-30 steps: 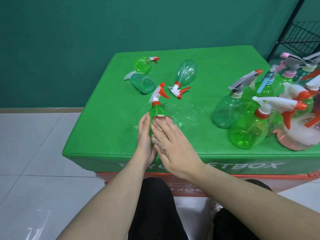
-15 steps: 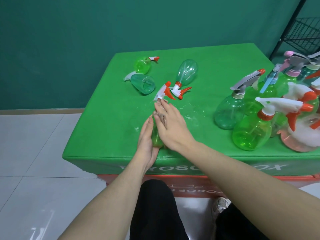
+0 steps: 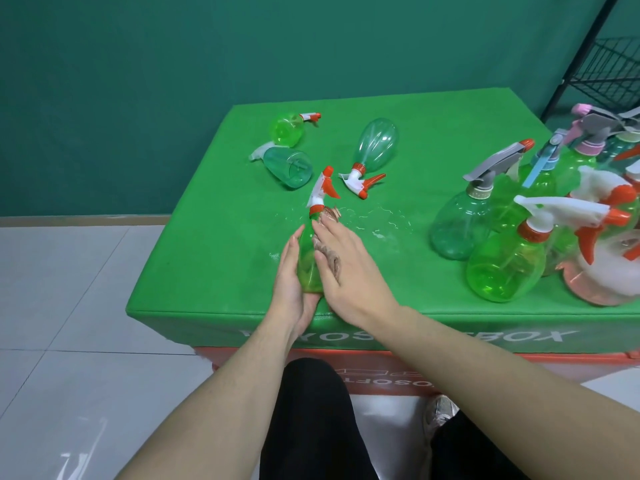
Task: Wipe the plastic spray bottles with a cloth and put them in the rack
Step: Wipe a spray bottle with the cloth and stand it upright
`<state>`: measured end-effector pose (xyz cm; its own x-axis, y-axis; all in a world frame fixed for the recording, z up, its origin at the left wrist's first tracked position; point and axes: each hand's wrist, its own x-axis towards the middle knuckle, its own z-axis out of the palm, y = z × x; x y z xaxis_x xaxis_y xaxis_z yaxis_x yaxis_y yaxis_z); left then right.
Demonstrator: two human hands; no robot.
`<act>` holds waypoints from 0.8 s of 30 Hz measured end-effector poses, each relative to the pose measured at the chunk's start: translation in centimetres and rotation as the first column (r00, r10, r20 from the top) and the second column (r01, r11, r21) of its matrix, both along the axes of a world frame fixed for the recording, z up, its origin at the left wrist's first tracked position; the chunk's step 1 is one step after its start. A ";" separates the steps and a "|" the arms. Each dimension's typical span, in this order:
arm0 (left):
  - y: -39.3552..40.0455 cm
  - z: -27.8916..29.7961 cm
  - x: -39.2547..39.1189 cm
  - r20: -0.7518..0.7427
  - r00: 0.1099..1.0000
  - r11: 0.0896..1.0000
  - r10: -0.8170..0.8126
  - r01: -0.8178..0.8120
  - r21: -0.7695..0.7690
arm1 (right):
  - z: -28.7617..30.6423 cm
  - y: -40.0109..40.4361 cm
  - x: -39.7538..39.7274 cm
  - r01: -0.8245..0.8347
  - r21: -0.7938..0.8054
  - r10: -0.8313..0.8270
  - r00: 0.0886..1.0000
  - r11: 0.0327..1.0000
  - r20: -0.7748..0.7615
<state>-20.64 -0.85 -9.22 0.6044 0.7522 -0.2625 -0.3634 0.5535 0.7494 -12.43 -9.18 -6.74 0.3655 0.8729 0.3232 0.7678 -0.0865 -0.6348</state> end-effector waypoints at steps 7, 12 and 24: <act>-0.2 0.1 0.0 0.011 0.999 0.999 0.036 -0.036 0.030 | -1.5 -2.4 -0.2 -0.057 0.007 0.056 0.990 0.998 0.131; -0.3 0.2 0.0 0.054 0.998 1.000 0.022 -0.023 0.012 | -1.9 -3.5 -0.6 -0.061 -0.028 0.065 0.982 0.998 0.179; 0.1 -0.5 0.4 -0.014 0.997 0.994 -0.072 0.073 0.075 | 1.9 0.1 1.0 0.018 -0.033 -0.017 1.000 0.999 0.009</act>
